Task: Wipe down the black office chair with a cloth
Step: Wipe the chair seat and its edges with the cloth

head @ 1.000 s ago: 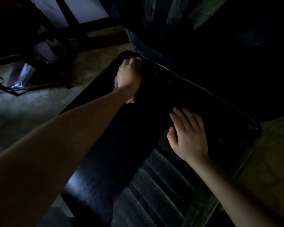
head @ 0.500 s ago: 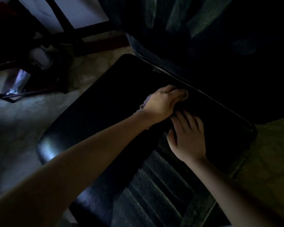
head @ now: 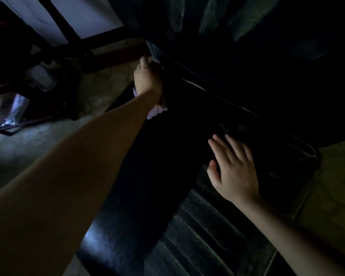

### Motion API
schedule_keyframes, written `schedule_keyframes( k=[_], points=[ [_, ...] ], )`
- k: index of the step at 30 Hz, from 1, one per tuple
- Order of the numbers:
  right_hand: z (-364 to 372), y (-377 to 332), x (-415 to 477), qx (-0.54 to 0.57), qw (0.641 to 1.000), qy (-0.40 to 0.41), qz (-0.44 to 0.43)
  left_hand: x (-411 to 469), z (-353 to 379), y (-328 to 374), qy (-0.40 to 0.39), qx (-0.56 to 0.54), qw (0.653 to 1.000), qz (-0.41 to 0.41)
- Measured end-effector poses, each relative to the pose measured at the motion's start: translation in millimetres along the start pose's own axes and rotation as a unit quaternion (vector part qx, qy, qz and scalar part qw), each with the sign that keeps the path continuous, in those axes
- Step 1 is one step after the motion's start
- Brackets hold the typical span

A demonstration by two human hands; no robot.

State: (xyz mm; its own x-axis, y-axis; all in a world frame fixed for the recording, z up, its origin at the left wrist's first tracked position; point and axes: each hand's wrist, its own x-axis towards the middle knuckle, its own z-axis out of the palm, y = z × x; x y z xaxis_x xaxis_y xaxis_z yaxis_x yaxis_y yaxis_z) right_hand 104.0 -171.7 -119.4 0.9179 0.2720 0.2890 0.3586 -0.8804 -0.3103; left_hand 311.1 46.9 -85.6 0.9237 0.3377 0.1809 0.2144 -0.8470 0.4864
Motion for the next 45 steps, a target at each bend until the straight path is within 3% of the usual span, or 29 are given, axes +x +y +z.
schedule_keyframes(
  k=[3,12,20,25,30,34,39,45],
  points=[
    [1.0,1.0,-0.6,0.014,1.0,0.006,0.002,1.5,7.1,-1.6,-0.046,0.059,0.996,0.044],
    [1.4,1.4,0.2,0.011,1.0,-0.003,-0.003,-5.7,2.3,12.3,-0.092,0.097,0.989,0.061],
    [-1.8,1.2,1.9,-0.009,1.0,-0.019,0.0,-65.3,21.4,44.1,-0.107,0.031,0.977,0.182],
    [-0.1,0.3,2.3,-0.019,0.999,-0.036,0.017,-116.2,27.6,64.2,-0.126,-0.015,0.947,0.294],
    [-2.0,0.4,2.2,-0.019,0.999,-0.034,0.01,-97.7,16.3,49.4,-0.115,0.036,0.934,0.337],
    [-2.8,1.1,4.7,-0.013,0.999,-0.034,0.003,-71.0,9.7,29.1,-0.099,0.074,0.963,0.239],
    [-1.7,4.1,8.9,-0.005,0.999,-0.03,-0.007,-58.4,2.2,19.3,-0.035,0.085,0.994,0.055],
    [-2.8,5.8,14.0,-0.003,0.999,-0.029,-0.022,-56.2,4.9,36.6,-0.066,0.052,0.996,0.002]
  ],
)
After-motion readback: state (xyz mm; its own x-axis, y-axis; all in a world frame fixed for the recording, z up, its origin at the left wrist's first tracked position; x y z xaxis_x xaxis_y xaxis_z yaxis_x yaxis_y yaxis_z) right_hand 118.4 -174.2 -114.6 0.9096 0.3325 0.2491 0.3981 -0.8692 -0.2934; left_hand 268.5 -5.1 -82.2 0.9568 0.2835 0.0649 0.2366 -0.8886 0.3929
